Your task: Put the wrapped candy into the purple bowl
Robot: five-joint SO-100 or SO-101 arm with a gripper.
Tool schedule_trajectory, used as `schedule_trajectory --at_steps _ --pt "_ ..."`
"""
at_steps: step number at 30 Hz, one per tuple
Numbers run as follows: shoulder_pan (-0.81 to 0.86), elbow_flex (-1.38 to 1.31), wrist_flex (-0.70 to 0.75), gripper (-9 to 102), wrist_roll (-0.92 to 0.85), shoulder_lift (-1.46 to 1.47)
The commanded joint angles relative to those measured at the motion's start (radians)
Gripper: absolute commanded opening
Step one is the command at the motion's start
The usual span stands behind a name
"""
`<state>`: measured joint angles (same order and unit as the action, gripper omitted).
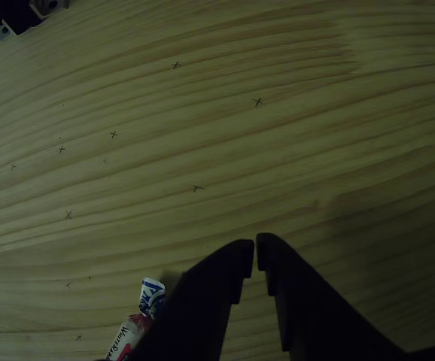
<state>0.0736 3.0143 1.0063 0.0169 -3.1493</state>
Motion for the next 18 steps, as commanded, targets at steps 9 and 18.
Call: schedule_trajectory --at_steps 9,18 --pt "0.054 -0.029 -0.035 -1 -0.011 -0.008" --pt "0.12 -0.129 -0.017 -1 -0.014 -0.008"
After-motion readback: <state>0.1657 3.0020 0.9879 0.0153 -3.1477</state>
